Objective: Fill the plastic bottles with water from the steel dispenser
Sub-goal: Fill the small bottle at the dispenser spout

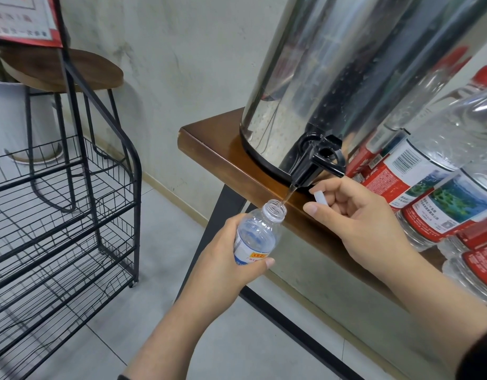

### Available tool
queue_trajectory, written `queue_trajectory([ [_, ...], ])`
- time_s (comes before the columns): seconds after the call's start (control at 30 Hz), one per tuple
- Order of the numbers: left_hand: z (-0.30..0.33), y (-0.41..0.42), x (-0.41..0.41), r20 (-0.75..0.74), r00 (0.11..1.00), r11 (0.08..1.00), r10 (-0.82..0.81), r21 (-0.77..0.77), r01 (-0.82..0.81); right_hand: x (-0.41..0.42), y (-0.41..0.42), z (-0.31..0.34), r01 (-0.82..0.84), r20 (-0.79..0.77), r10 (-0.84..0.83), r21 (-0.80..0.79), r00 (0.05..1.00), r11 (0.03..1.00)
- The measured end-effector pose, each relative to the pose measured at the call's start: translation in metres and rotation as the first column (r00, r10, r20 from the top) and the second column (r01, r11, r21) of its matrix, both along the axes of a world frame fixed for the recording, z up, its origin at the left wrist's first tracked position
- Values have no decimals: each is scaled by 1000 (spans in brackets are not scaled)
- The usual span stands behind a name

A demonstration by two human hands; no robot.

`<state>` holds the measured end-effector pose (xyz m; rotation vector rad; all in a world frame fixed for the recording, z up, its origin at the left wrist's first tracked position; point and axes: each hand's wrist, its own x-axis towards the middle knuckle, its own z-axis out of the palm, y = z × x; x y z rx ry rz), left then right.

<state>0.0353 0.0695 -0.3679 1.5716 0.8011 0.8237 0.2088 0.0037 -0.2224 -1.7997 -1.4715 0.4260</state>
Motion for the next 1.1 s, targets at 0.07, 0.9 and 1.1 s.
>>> queue_trajectory([
  [0.07, 0, 0, 0, -4, 1000, 1000, 0, -5, 0, 0, 0, 0, -2, -3, 2, -1, 1000, 1000],
  [0.9, 1, 0, 0, -10, 1000, 1000, -1, -15, 1, 0, 1, -1, 4, -26, -4, 9, 1000, 1000],
  [1.1, 0, 0, 0, -1, 1000, 1000, -6, -10, 6, 0, 1, -1, 8, -25, -8, 2, 1000, 1000],
])
